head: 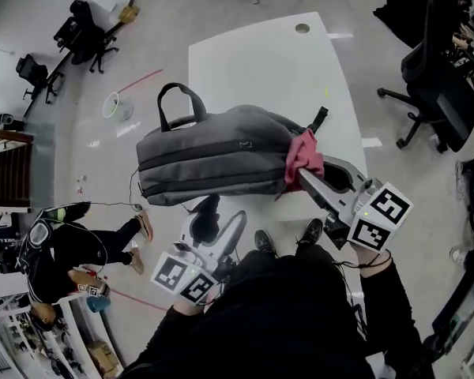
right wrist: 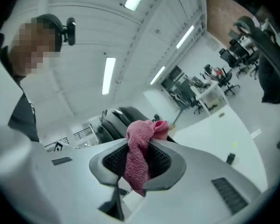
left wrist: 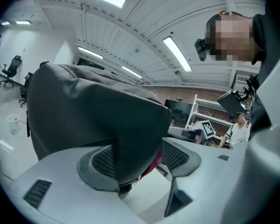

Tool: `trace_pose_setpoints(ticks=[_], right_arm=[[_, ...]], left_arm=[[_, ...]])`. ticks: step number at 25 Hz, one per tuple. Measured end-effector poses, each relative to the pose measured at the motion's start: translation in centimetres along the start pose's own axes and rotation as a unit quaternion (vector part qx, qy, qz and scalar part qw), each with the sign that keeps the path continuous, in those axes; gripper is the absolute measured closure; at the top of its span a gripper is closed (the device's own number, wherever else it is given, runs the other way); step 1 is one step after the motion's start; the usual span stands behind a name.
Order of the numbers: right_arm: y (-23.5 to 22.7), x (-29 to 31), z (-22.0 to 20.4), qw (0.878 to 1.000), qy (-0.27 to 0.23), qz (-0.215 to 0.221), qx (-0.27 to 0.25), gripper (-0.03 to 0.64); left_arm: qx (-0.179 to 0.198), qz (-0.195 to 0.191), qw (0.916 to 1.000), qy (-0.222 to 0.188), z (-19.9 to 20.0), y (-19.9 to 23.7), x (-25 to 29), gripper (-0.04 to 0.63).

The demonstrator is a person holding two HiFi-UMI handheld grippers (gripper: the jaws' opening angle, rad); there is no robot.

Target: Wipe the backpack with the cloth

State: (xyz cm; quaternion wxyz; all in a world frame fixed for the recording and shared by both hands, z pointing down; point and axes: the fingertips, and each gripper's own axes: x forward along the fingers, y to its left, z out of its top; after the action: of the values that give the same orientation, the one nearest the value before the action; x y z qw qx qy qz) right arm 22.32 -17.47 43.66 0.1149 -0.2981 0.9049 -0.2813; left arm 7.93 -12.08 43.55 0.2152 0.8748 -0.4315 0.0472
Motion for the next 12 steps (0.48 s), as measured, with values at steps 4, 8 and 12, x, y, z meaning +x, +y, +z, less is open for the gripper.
trace_pose_setpoints(ticks=[4,8,12], right_arm=[[-0.2,-1.9,3.0,0.997,-0.049,-0.054,-0.016,0.526],[-7.9,-4.8,-3.8,0.98,0.006,-0.195,0.033,0.526],[-11.2,-3.9,-14.6,0.963,0.125,-0.237,0.035,0.526]], left_arm=[[0.009,-0.046,0.9988,-0.014,1.4,-0.6,-0.6,0.299],[0.003,-0.084,0.9963,-0.015,1.7,-0.6,-2.0,0.299],[0.012,-0.13,0.9912,0.017,0.5,-0.4,-3.6,0.299]])
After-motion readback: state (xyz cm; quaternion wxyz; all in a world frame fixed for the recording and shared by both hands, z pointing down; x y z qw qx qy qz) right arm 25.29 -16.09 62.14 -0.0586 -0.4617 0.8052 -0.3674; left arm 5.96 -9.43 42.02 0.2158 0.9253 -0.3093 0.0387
